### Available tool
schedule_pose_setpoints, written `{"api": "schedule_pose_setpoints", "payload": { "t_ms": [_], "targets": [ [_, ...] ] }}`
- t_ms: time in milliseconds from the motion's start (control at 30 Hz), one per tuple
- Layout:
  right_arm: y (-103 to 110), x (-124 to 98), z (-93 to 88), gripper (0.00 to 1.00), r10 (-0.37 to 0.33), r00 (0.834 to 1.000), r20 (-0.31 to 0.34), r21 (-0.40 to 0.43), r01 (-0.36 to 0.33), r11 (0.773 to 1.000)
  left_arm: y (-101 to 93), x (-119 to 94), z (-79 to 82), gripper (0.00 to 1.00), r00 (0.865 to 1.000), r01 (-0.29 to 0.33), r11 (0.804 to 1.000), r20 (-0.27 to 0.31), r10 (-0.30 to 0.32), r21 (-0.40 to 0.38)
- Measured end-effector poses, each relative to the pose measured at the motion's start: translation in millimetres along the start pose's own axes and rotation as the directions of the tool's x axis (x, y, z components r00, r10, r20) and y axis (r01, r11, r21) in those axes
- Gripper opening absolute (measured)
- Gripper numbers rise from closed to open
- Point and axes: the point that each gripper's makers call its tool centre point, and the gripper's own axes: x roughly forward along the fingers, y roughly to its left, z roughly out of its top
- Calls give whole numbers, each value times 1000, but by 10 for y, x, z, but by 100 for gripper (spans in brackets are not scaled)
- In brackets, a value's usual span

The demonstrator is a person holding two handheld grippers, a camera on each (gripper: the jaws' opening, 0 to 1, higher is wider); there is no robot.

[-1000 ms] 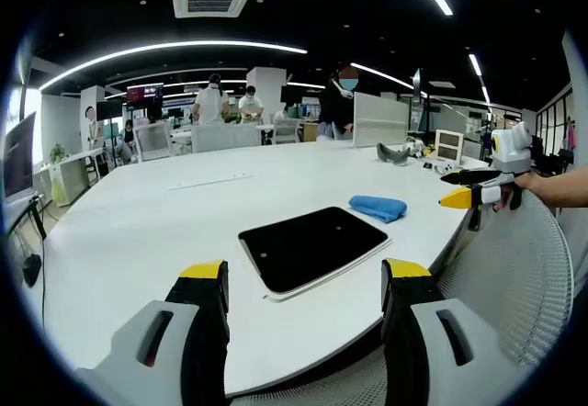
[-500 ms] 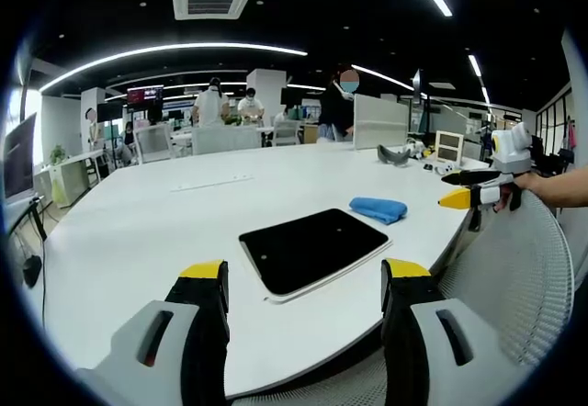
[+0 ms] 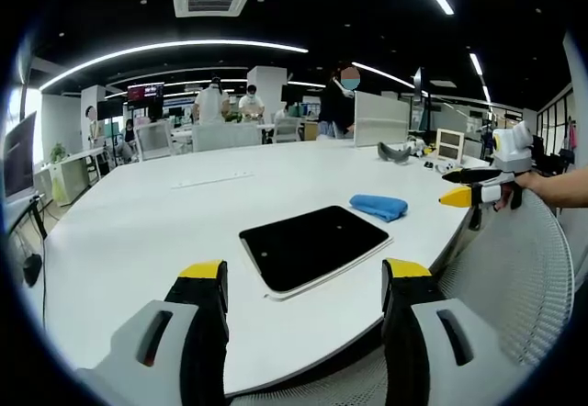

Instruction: Wipe the mirror surface with the cleaning cloth until all visible marks leave the cleaned area.

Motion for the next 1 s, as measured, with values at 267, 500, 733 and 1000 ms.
{"api": "schedule_pose_setpoints", "payload": {
  "t_ms": [267, 500, 733, 1000],
  "targets": [
    [-1, 6, -7, 89, 4, 1000, -2, -4, -4, 1000, 15, -8, 14, 66, 1000, -6, 1000, 8, 6, -1],
    [-23, 10, 2, 89, -3, 1000, 2, 5, 3, 1000, 6, 1, 20, 66, 1000, 0, 1000, 8, 0, 1],
    [-24, 9, 1, 89, -3, 1000, 2, 8, 3, 1000, 5, 4, 20, 66, 1000, -2, 1000, 10, 2, 1],
    [-19, 16, 1, 89, -1, 1000, 2, 10, 1, 1000, 7, 14, 16, 66, 1000, 1, 1000, 7, -1, 1]
  ]
}}
